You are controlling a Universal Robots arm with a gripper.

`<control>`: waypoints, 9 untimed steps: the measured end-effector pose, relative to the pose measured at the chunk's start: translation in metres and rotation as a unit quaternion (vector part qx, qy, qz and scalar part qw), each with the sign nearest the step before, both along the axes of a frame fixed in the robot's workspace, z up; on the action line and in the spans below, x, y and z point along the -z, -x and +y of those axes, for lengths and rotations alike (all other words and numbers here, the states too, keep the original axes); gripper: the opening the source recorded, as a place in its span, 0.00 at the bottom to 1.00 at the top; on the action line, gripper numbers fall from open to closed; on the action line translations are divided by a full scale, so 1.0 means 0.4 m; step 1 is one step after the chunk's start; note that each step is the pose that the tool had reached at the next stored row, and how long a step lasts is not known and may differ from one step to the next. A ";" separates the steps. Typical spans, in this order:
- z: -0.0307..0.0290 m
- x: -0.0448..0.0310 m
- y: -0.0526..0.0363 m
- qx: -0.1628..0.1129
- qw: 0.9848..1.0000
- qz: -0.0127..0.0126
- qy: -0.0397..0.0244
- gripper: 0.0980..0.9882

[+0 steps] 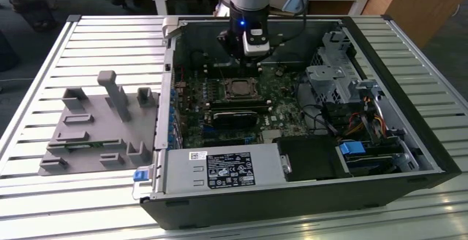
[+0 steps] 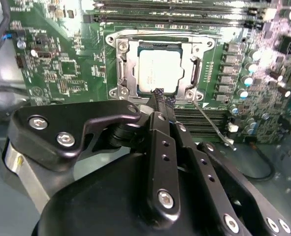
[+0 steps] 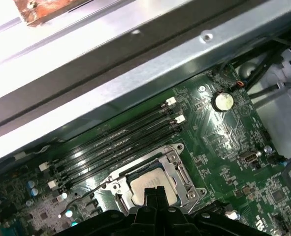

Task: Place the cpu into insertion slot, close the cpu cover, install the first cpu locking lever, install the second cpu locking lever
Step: 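Install the first cpu locking lever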

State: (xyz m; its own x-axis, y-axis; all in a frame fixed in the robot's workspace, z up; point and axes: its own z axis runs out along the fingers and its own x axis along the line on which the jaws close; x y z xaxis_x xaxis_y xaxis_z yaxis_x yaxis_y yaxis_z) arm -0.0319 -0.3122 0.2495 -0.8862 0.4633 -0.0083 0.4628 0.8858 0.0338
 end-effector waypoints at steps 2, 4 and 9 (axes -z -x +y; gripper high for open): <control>0.000 0.000 0.000 -0.017 1.000 0.000 0.000 0.03; 0.000 0.000 0.000 -0.033 0.999 0.000 0.000 0.03; 0.000 0.001 0.000 -0.079 0.997 0.000 0.000 0.03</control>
State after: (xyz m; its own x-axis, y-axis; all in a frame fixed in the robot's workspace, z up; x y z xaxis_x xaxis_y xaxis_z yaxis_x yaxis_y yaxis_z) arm -0.0320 -0.3123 0.2492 -0.9478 0.3189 -0.0083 0.3185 0.9473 0.0340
